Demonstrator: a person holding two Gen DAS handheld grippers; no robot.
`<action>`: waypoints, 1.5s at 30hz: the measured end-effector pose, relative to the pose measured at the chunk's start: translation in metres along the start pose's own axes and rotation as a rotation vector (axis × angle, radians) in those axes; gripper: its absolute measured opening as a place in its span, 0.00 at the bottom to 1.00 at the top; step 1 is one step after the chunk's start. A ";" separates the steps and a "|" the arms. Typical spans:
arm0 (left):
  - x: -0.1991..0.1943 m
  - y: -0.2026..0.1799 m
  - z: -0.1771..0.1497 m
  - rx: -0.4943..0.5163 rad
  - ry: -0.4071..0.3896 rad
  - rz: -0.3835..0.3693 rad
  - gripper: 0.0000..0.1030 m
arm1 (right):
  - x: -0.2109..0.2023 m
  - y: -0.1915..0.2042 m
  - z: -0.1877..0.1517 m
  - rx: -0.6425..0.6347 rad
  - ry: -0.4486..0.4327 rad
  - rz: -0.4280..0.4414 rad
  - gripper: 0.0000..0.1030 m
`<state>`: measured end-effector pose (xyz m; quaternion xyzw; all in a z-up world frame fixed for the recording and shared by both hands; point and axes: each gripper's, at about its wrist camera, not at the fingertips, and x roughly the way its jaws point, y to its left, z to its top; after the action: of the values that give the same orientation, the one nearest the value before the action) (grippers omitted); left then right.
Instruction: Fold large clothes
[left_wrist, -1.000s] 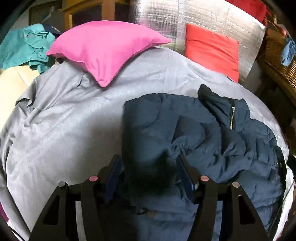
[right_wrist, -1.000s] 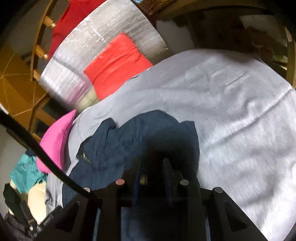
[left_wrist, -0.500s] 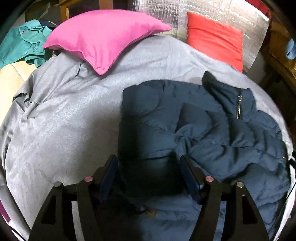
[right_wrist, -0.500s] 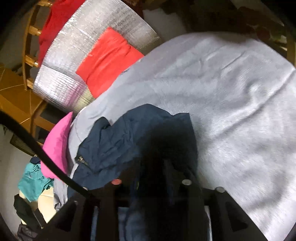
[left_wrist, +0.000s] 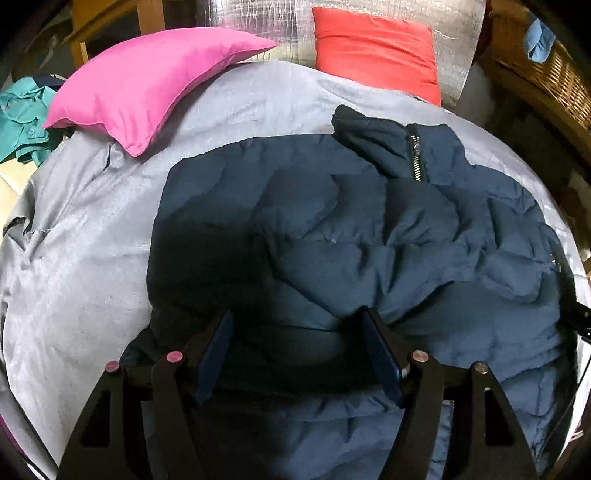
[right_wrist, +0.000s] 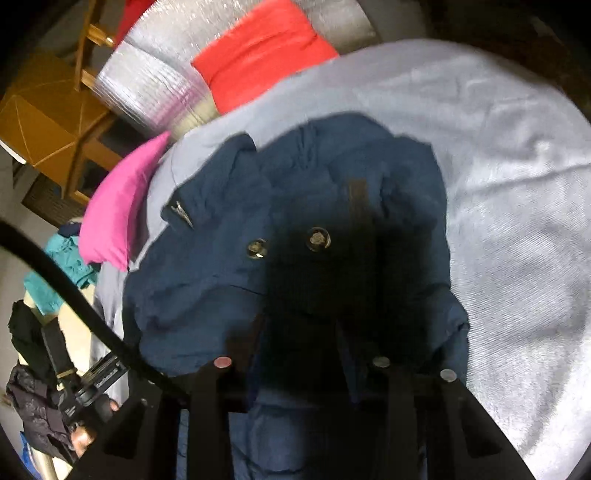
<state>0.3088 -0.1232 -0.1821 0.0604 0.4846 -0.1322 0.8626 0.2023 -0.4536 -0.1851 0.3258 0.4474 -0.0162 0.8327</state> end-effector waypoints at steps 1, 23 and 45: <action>-0.001 0.001 0.002 0.002 0.003 -0.003 0.70 | -0.001 0.000 0.002 -0.005 0.006 0.008 0.36; 0.026 0.109 0.002 -0.347 0.141 -0.185 0.82 | 0.014 -0.079 0.040 0.235 -0.032 0.059 0.63; 0.017 0.093 0.017 -0.313 0.042 -0.212 0.42 | -0.004 -0.039 0.032 0.065 -0.122 0.052 0.23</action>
<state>0.3582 -0.0408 -0.1901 -0.1233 0.5210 -0.1442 0.8322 0.2109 -0.5032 -0.1907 0.3627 0.3866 -0.0287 0.8474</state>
